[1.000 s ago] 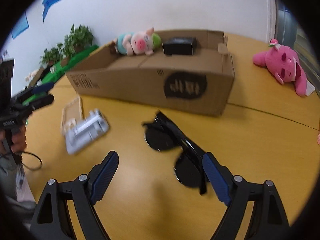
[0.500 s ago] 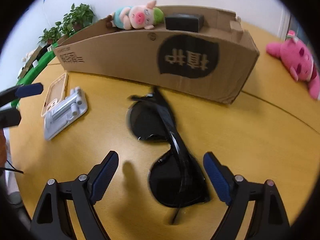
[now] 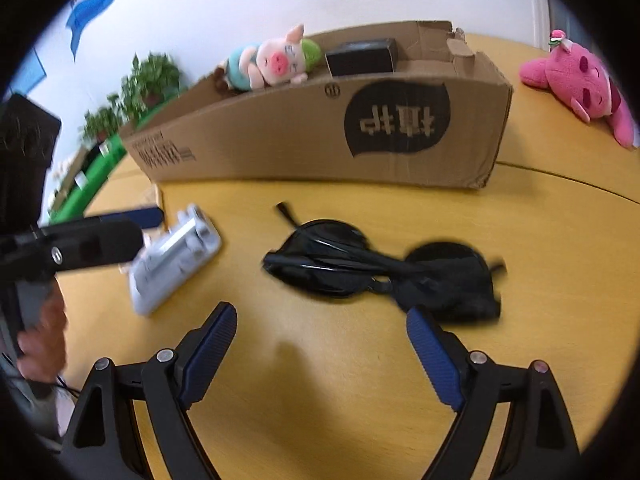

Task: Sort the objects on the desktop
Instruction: 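Lower both grippers around the black sunglasses on the table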

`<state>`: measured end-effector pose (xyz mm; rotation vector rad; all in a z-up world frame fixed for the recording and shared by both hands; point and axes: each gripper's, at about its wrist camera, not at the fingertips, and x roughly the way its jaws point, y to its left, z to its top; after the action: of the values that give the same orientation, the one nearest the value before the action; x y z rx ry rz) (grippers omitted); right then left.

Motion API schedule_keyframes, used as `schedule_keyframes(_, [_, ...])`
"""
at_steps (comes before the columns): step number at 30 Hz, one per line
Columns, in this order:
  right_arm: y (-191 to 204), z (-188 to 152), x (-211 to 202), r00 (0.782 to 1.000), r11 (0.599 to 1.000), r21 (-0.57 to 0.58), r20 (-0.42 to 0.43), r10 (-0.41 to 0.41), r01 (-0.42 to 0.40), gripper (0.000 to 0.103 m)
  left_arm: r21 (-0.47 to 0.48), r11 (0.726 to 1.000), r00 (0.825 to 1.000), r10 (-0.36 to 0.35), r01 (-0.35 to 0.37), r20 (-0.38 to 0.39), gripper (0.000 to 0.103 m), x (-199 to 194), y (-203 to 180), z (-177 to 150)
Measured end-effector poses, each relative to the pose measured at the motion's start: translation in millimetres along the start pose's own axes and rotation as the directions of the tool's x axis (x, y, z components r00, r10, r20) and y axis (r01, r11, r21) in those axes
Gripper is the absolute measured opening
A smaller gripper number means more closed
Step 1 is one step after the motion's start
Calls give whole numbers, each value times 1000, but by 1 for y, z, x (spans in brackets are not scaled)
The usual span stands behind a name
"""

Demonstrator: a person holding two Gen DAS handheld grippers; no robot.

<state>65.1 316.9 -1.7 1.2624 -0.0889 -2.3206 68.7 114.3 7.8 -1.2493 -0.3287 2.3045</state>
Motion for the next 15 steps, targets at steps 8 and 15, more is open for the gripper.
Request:
schedule_keyframes(8, [-40,5,-20,998,993,106,36,49,-52,88,-19,999,1000,27,-27,10,93,-10,16,0])
schedule_keyframes(15, [-48,34,-35,998,988,-148,53,42,-34,88,-22,1000,1000,-3,3,-30,93,6,11,1])
